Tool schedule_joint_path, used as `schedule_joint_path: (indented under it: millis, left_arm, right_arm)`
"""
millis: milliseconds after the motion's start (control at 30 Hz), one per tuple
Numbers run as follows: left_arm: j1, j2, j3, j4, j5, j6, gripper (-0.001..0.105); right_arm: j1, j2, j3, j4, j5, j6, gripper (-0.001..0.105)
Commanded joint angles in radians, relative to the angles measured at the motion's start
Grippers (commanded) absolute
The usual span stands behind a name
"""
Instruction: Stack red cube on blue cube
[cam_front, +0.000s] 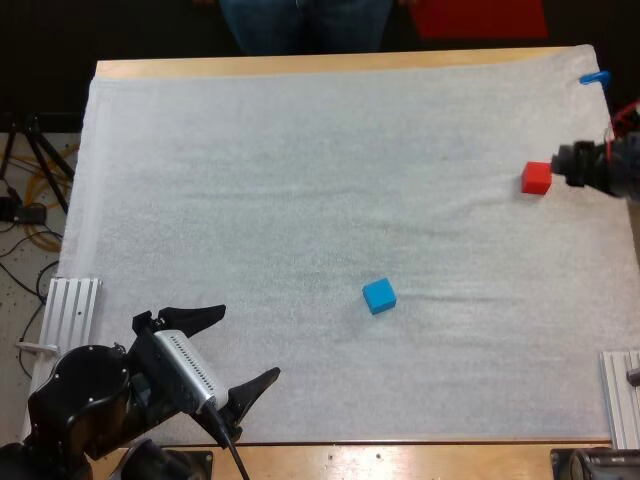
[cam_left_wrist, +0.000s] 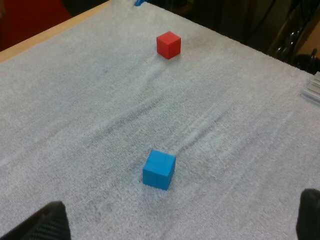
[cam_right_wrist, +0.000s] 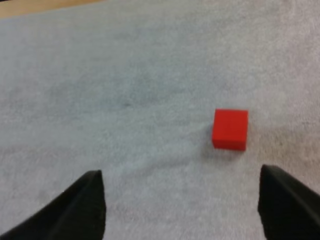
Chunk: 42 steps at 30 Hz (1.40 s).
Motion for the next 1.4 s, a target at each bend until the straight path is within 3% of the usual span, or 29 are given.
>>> schedule_joint_path:
  millis: [0,267,467,833,1367]
  left_arm:
    - [-0.005,0.003,-0.005,-0.001,0.007,-0.002,0.087]
    - [-0.005,0.003,-0.005,-0.001,0.007,-0.002,0.087]
    - [-0.005,0.003,-0.005,-0.001,0.007,-0.002,0.087]
    - [-0.005,0.003,-0.005,-0.001,0.007,-0.002,0.087]
    - [-0.005,0.003,-0.005,-0.001,0.007,-0.005,0.087]
  right_arm:
    - [0.007,0.023,-0.020,-0.014,0.007,0.004,0.069]
    - [0.106,0.232,-0.097,-0.053,0.244,0.006,0.071]
    - [0.110,0.374,-0.135,-0.059,0.296,0.027,0.071]
    - [0.074,0.580,-0.194,-0.068,0.310,0.069,0.071]
    - [0.034,0.790,-0.301,-0.062,0.221,0.072,0.068]
